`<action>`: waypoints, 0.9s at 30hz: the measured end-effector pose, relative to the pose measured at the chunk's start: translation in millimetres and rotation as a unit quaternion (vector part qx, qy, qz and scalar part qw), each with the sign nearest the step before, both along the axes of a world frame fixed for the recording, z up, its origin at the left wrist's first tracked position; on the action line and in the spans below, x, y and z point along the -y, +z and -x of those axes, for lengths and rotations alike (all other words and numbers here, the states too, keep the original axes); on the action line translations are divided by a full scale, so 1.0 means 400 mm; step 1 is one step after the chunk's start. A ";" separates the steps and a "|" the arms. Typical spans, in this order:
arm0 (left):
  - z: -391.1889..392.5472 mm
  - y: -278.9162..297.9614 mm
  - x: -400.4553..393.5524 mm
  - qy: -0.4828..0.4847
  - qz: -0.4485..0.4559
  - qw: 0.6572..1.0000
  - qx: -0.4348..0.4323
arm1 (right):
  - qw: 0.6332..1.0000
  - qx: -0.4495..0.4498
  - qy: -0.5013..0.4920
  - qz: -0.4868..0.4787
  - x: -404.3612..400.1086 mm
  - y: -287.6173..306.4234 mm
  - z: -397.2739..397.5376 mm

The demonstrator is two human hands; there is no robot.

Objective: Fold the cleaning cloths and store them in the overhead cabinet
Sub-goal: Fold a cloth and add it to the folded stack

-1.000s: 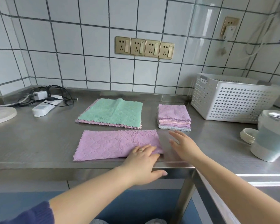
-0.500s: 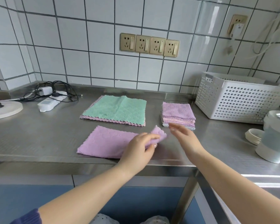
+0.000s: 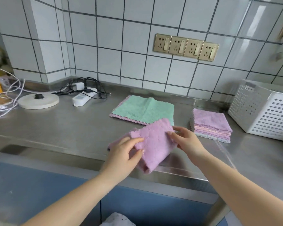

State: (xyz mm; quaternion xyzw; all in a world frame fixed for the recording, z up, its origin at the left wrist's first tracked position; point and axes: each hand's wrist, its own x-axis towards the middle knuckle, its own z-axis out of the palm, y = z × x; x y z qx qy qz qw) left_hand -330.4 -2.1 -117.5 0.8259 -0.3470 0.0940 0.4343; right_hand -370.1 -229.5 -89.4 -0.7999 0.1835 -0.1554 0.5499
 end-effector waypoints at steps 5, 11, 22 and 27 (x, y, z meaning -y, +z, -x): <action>-0.022 -0.043 -0.075 0.034 -0.174 0.974 0.140 | 0.969 -0.117 0.015 0.218 -0.035 -0.005 -0.062; -0.047 -0.040 -0.104 0.065 -0.152 0.975 0.148 | 0.936 -0.081 0.032 0.342 -0.076 0.009 -0.117; -0.087 -0.045 -0.116 0.111 -0.149 0.966 0.181 | 0.907 -0.148 0.067 0.389 -0.105 -0.004 -0.186; -0.087 -0.022 -0.063 -0.018 -0.173 0.965 0.197 | 0.904 -0.153 0.067 0.395 -0.114 -0.009 -0.193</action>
